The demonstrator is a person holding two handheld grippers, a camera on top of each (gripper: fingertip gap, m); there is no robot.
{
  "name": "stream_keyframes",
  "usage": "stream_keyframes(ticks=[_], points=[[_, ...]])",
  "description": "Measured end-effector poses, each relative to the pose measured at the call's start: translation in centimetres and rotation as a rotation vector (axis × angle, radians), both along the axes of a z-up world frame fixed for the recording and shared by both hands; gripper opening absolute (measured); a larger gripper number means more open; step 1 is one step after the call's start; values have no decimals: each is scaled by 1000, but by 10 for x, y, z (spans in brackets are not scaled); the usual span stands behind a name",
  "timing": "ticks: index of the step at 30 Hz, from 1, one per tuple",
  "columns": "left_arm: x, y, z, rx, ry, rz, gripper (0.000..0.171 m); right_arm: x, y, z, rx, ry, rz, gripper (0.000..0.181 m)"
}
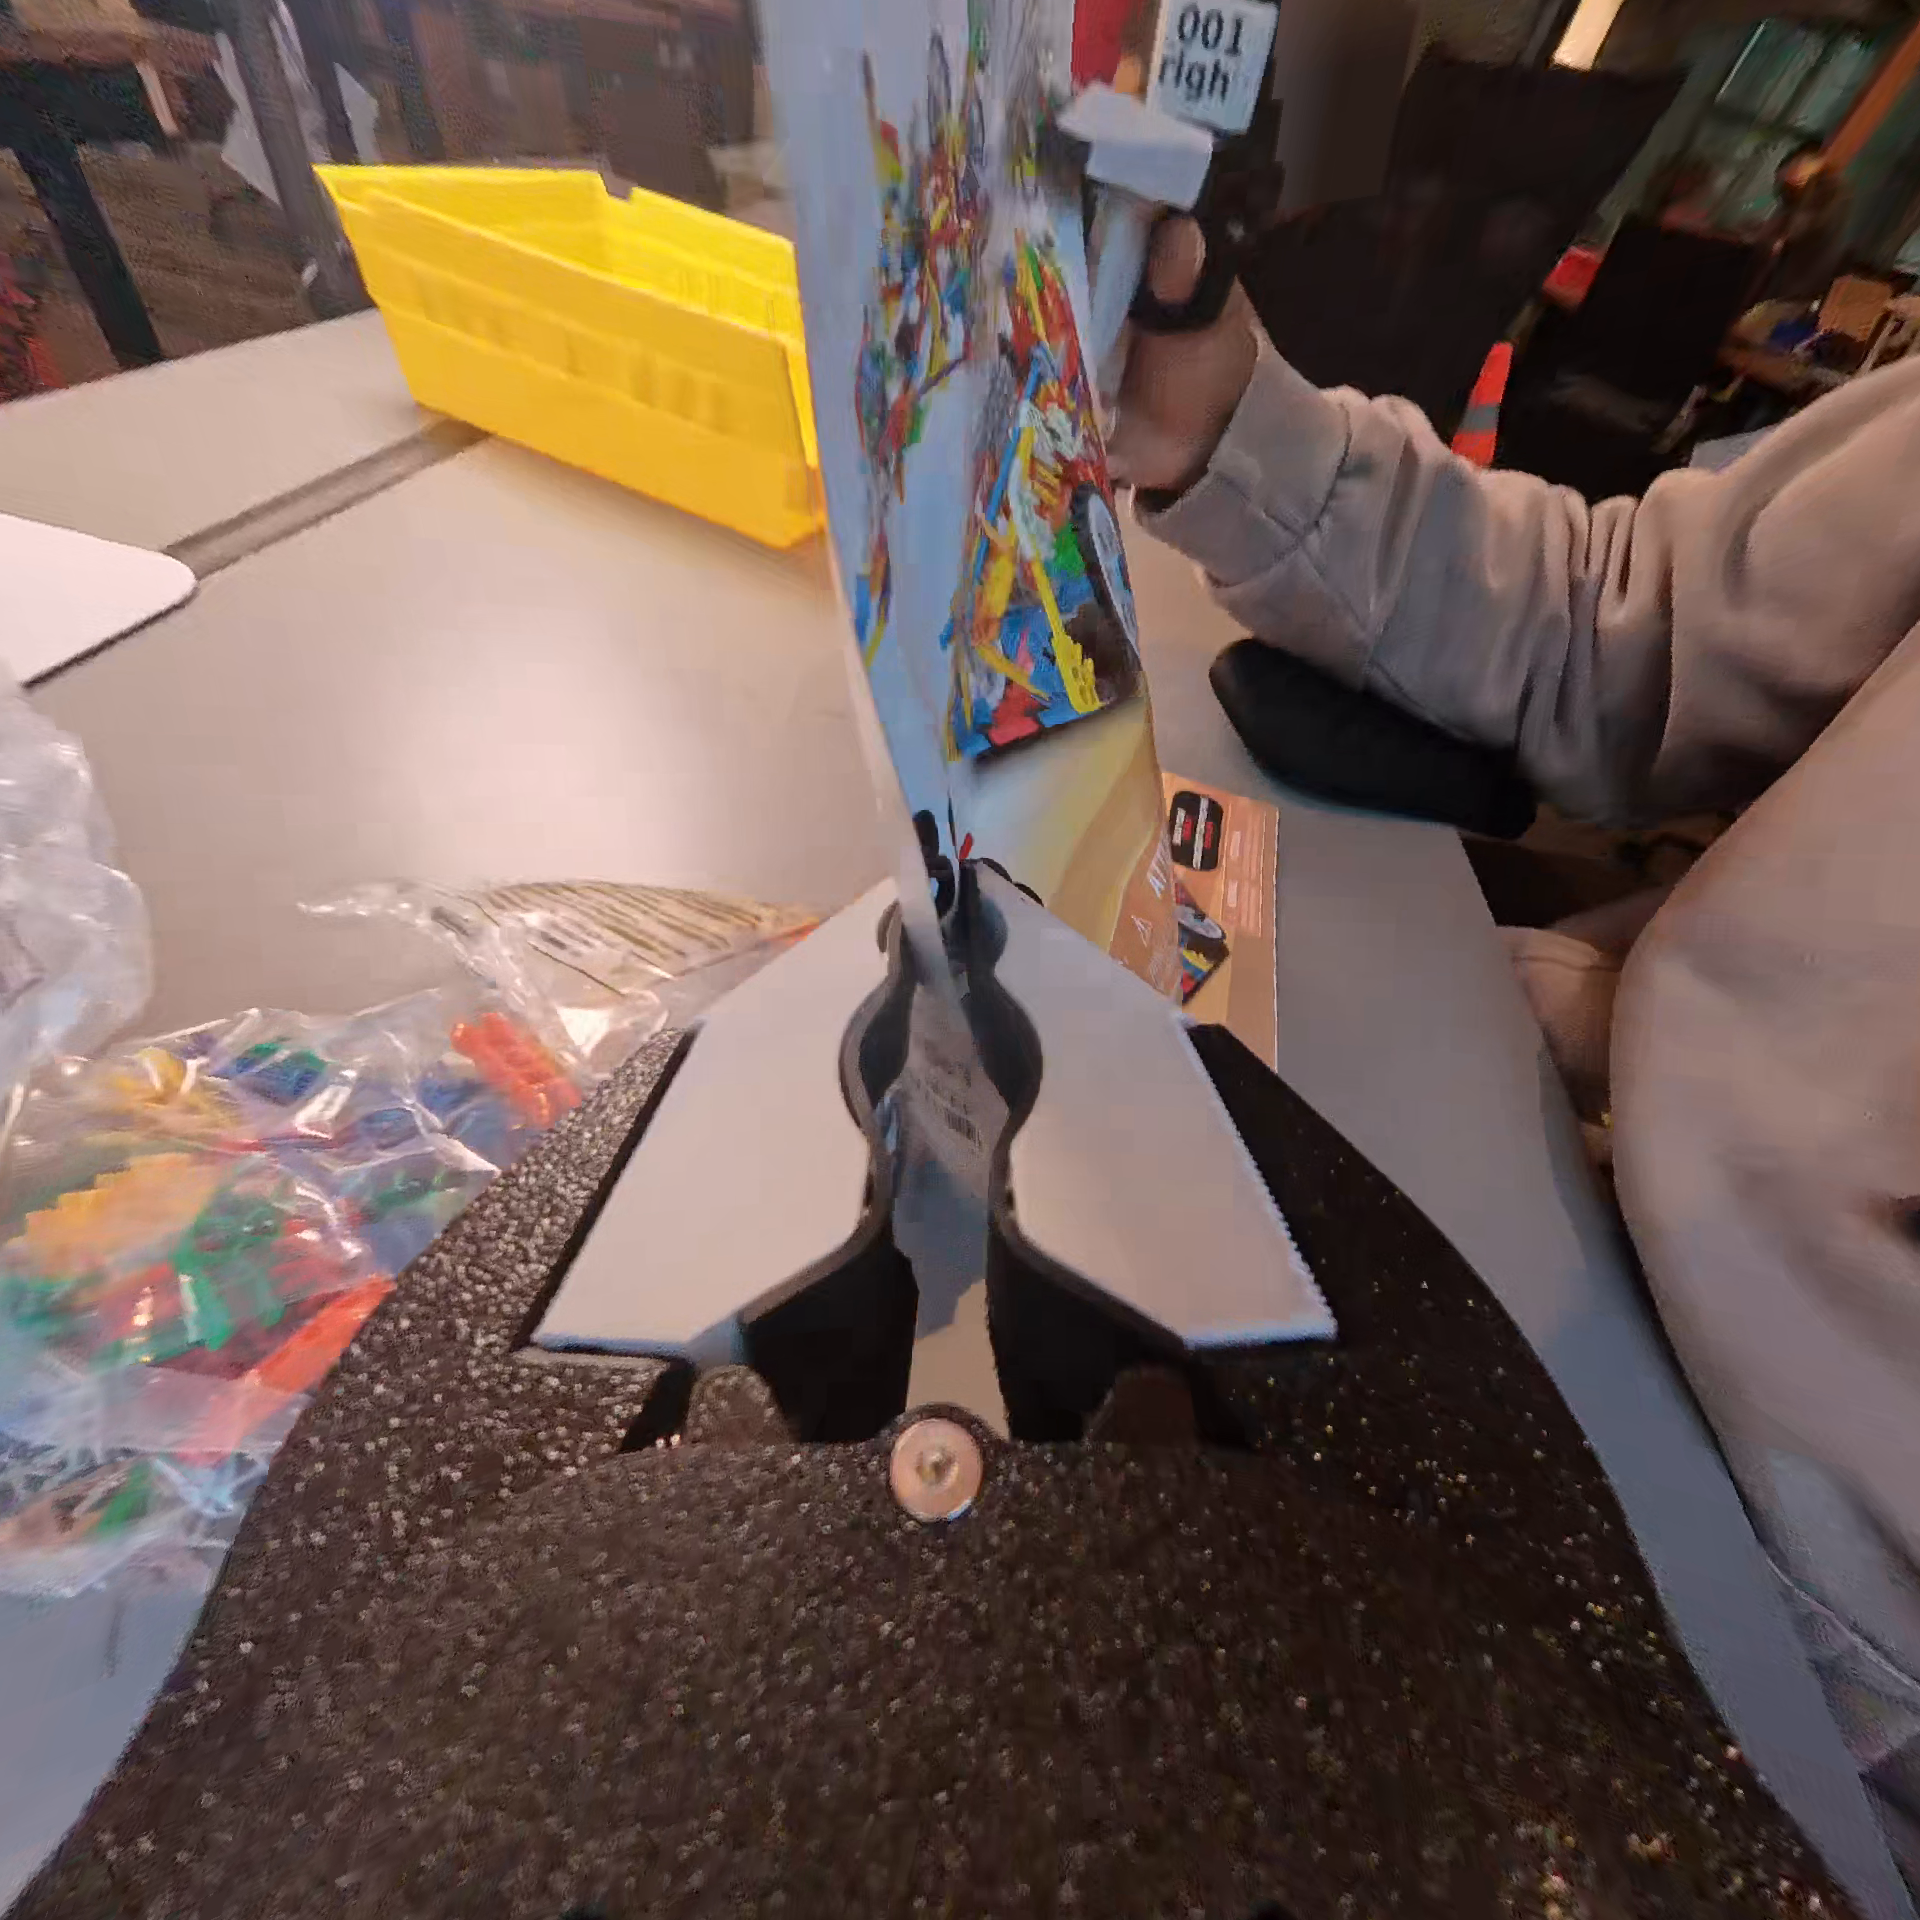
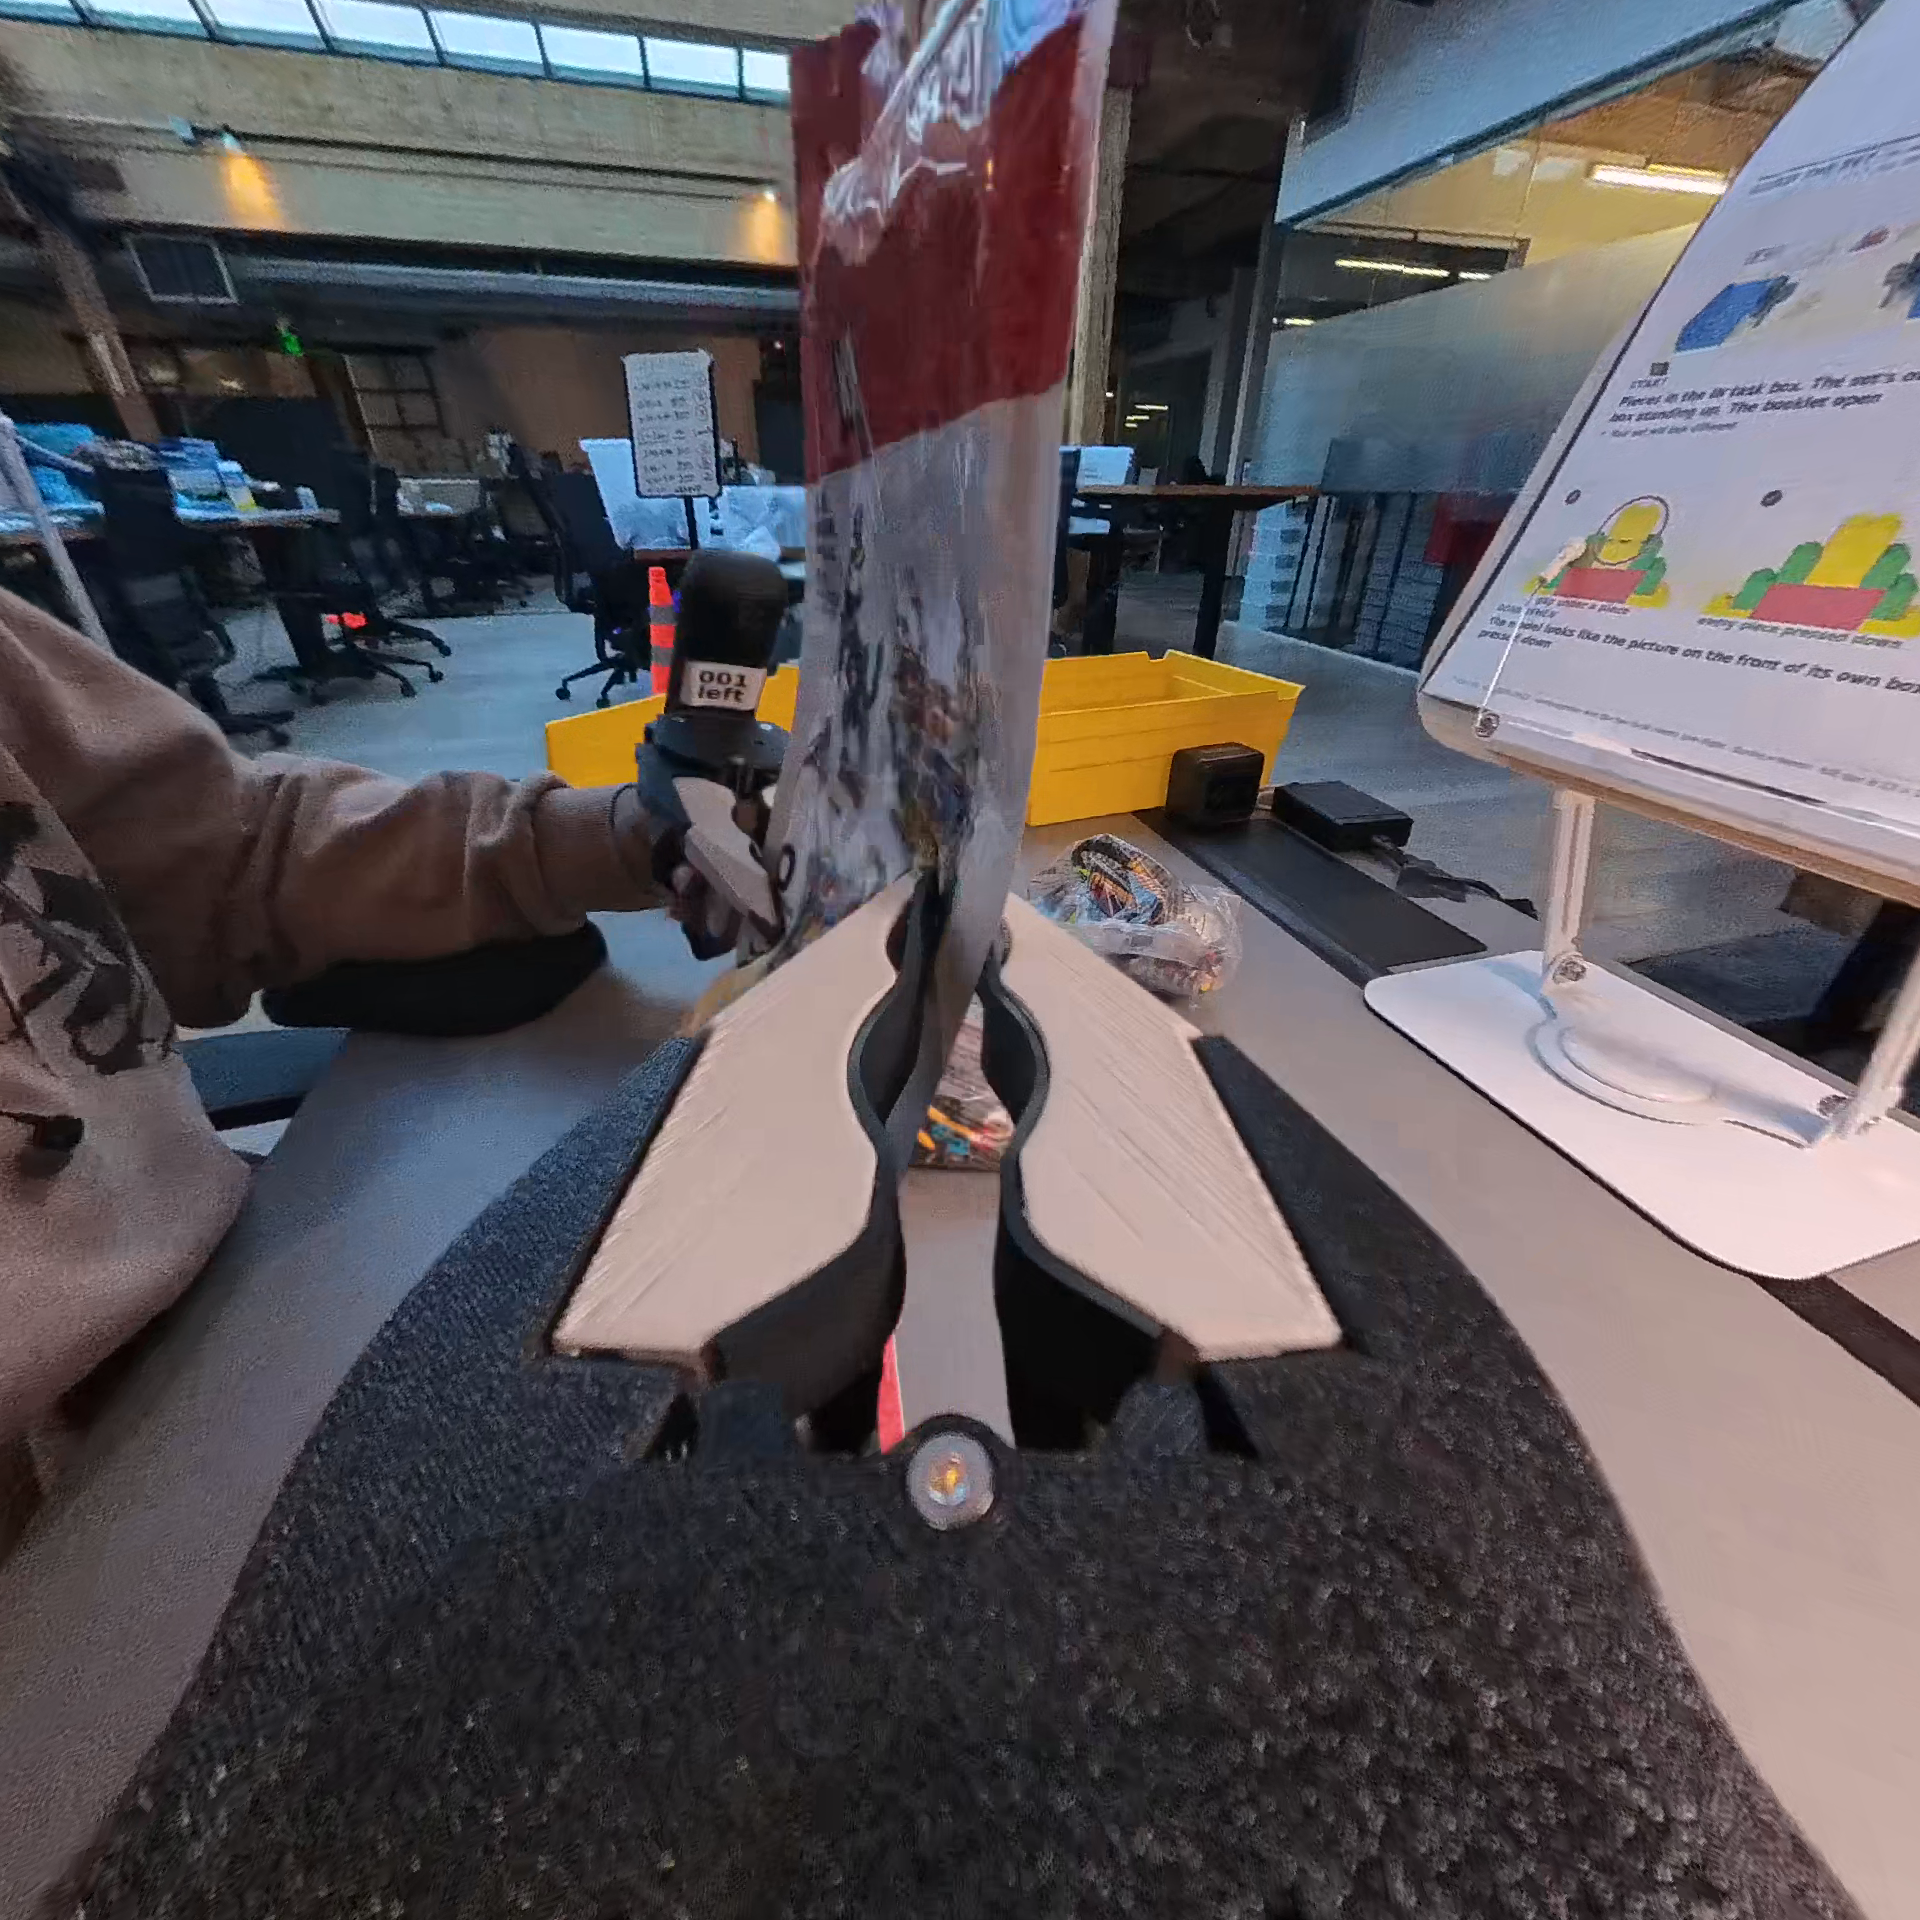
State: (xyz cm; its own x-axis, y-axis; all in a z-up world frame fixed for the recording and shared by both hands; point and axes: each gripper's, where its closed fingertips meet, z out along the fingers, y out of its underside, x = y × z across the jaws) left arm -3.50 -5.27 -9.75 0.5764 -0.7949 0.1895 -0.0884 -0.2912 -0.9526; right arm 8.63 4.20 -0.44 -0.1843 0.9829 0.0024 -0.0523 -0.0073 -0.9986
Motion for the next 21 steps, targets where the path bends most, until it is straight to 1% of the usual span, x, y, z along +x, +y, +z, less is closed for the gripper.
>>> stream_keyframes(ticks=[3,5,7,9,10,12,14,17,19,20,21], points=[[-3,16,14,47,20,46,10,4,13,9,19,-10,-60,7],[-6,35,28,79,23,99,17,8,30,14,24,-51,-128,8],[-9,58,43,71,12,137,14,13,45,15,30,-104,-167,7],[-8,85,50,40,47,158,4,19,61,17,69,-143,-222,7],[-6,99,51,40,84,173,2,23,72,17,93,-172,-263,9],[-4,128,49,27,164,212,1,31,100,13,137,-262,-358,18],[0,157,48,-18,190,225,1,39,131,10,162,-343,-435,21],[-4,205,42,-73,231,263,1,47,171,17,82,-372,-473,21],[-9,235,34,-118,230,288,1,52,197,24,21,-366,-501,20],[-9,247,30,-132,219,297,1,53,208,25,-9,-363,-512,12],[-9,259,25,-146,210,304,2,53,217,24,-27,-371,-518,10]])
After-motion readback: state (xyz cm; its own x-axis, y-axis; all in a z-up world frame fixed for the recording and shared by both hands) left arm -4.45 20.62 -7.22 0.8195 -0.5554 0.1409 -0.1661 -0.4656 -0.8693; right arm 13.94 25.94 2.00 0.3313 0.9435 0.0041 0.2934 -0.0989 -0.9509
